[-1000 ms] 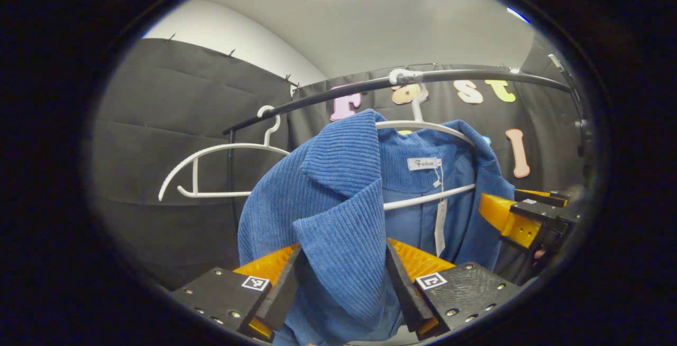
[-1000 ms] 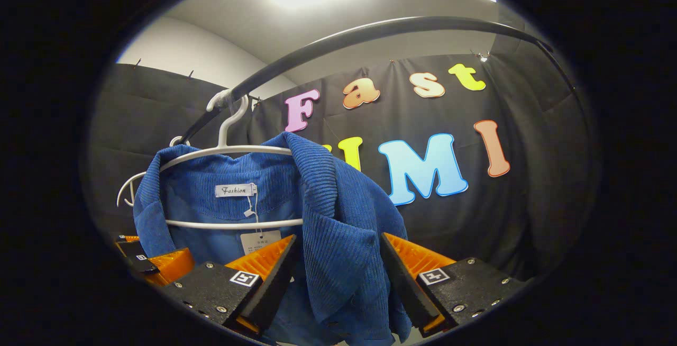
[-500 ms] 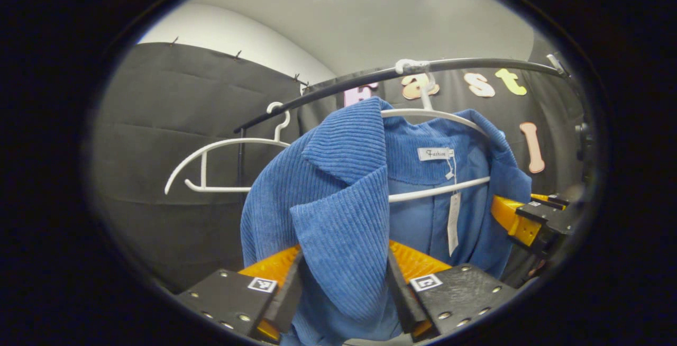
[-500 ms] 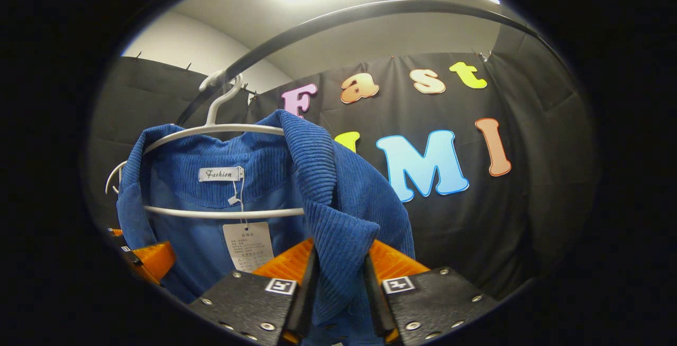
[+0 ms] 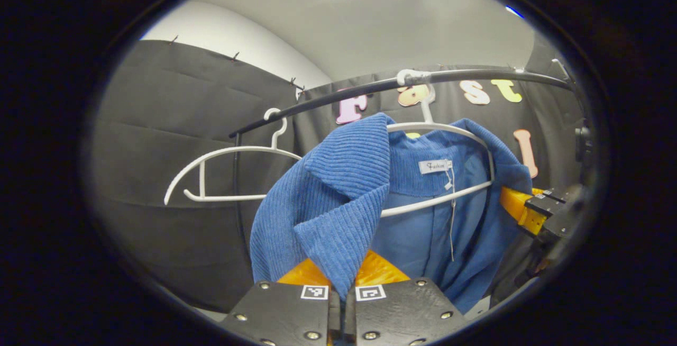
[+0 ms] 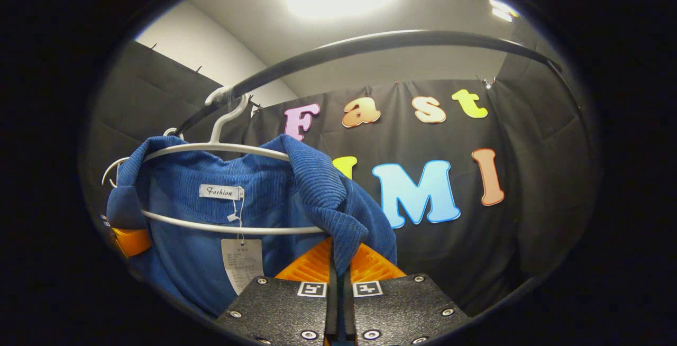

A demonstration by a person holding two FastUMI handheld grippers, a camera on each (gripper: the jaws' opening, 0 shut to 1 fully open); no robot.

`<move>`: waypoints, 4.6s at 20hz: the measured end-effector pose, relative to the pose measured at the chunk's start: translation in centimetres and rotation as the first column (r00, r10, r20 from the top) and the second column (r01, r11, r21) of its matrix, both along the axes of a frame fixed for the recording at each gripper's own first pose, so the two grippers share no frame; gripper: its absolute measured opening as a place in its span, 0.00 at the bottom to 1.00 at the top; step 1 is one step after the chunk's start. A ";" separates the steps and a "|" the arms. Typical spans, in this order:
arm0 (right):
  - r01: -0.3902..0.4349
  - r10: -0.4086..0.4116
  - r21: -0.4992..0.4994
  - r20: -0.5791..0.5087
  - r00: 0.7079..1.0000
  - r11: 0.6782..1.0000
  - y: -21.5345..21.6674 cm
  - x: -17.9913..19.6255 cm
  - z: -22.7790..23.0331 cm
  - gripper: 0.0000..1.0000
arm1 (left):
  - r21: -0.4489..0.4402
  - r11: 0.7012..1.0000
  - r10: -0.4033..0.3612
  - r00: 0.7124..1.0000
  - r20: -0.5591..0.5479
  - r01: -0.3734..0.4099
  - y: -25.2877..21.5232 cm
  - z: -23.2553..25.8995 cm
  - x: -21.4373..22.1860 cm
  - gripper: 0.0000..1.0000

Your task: Grasp the clothes on the hanger with both hands and then place them into the laundry hamper below.

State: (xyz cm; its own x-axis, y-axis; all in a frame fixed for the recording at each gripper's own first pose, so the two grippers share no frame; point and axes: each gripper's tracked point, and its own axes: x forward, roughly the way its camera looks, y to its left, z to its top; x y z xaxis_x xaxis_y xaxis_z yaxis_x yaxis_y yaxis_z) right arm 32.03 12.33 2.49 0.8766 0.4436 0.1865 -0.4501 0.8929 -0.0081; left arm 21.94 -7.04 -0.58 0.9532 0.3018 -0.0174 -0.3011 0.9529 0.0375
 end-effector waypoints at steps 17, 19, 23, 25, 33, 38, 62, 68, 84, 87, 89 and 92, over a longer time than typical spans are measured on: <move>0.133 -0.130 0.006 0.254 0.958 0.991 -3.5 4.8 7.7 0.04 | 0.030 0.999 -0.028 0.996 0.088 0.025 6.4 9.6 -2.2 0.07; 0.141 -0.135 -0.005 0.258 0.957 0.990 -3.6 5.2 7.3 0.04 | 0.046 0.999 -0.030 0.996 0.084 0.026 7.8 10.3 -2.4 0.07; 0.159 -0.145 -0.032 0.256 0.956 0.987 -4.0 6.0 6.5 0.04 | 0.068 0.997 -0.027 0.998 0.063 0.022 10.5 10.8 -1.1 0.02; 0.170 -0.152 -0.051 0.256 0.955 0.984 -3.9 6.4 6.1 0.03 | 0.073 0.997 -0.034 0.998 0.044 0.030 12.2 10.2 0.1 0.01; 0.204 -0.171 -0.132 0.230 0.958 0.970 -4.2 9.2 3.4 0.04 | -0.020 0.988 -0.153 0.987 -0.043 0.152 14.7 6.4 5.7 0.02; 0.203 -0.174 -0.153 0.184 0.968 0.967 -4.1 9.2 1.5 0.04 | -0.103 0.979 -0.187 0.979 -0.077 0.179 15.1 2.9 6.3 0.02; 0.195 -0.220 -0.203 -0.105 0.970 0.959 -4.8 3.3 -8.1 0.04 | -0.207 0.951 -0.264 0.951 -0.159 0.230 13.0 -5.0 -1.1 0.02; 0.191 -0.211 -0.185 -0.091 0.973 0.964 -4.0 -5.1 -5.0 0.04 | -0.216 0.932 -0.317 0.943 -0.101 0.290 13.2 -2.8 -5.7 0.02; 0.142 -0.157 -0.136 -0.105 0.982 0.980 -1.6 -23.9 -1.7 0.04 | -0.304 0.785 -0.550 0.833 0.059 0.540 4.7 0.7 -14.4 0.02; 0.098 -0.120 -0.138 -0.156 0.981 0.986 -0.5 -26.0 -3.7 0.04 | -0.315 0.776 -0.567 0.823 0.034 0.547 2.7 -1.3 -15.9 0.02; 0.072 -0.100 -0.141 -0.203 0.974 0.987 0.1 -27.1 -5.7 0.04 | -0.332 0.767 -0.577 0.817 0.017 0.549 1.6 -2.8 -16.9 0.02; 0.046 -0.083 -0.141 -0.272 0.959 0.989 0.4 -28.2 -8.7 0.04 | -0.352 0.768 -0.578 0.816 -0.020 0.535 0.6 -5.5 -18.0 0.07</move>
State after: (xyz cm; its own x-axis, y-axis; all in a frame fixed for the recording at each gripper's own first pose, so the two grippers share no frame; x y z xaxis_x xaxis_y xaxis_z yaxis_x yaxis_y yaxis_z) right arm 3.79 12.77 -6.19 0.9131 0.3887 -0.1232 -0.3929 0.9195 -0.0108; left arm 3.98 -6.48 -6.09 0.9354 -0.3240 -0.1419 0.2726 0.9160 -0.2944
